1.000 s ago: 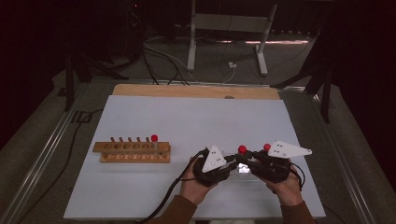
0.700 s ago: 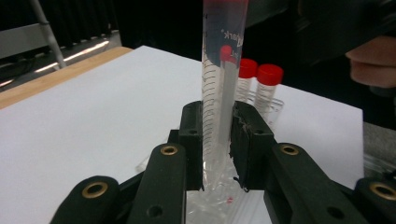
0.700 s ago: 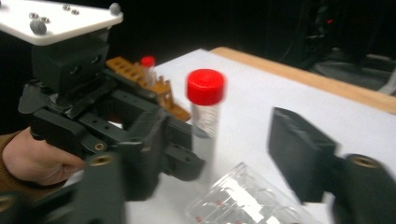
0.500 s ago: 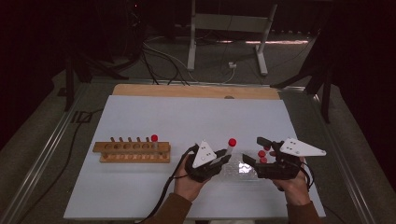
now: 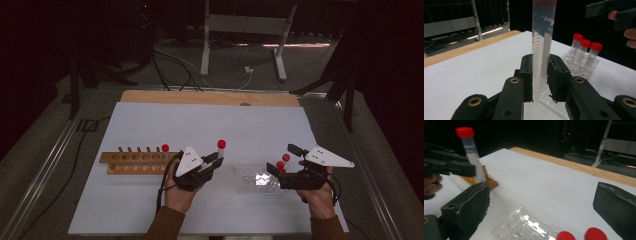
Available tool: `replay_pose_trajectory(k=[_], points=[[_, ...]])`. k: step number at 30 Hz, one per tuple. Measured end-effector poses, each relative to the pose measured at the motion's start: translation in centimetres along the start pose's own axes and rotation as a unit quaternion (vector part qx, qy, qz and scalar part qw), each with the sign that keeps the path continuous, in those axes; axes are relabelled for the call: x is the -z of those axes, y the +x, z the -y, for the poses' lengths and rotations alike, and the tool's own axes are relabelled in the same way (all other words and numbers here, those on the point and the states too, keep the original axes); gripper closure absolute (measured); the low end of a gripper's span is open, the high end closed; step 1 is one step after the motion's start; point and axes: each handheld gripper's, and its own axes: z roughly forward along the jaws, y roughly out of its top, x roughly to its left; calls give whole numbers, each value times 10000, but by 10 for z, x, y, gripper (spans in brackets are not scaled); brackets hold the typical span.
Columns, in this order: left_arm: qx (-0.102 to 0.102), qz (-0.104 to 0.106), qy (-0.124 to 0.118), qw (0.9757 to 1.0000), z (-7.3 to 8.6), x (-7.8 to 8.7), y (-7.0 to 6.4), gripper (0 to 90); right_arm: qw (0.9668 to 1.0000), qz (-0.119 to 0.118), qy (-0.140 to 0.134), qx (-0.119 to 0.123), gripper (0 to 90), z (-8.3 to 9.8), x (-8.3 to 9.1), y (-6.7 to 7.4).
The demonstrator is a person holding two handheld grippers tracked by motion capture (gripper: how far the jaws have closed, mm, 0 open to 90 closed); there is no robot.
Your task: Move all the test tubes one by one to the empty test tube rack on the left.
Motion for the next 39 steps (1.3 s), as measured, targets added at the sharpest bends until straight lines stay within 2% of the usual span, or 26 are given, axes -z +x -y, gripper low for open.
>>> replay_pose_trajectory(k=[4,13,25,31,39], points=[[-3,-127,-24,9999,1,13,10,762,10000,63,-9,-26,0,0,1,-2],[136,-365,-226,9990,2,40,32,762,9998,148,-72,-78,0,1,5,-5],[448,-778,-451,9949,9,84,69,762,9995,237,-145,-132,0,3,12,-9],[518,-954,-458,9930,12,95,79,762,9994,267,-182,-160,0,3,14,-12],[626,-1203,-391,9900,21,102,91,761,9991,299,-231,-203,0,3,18,-15]])
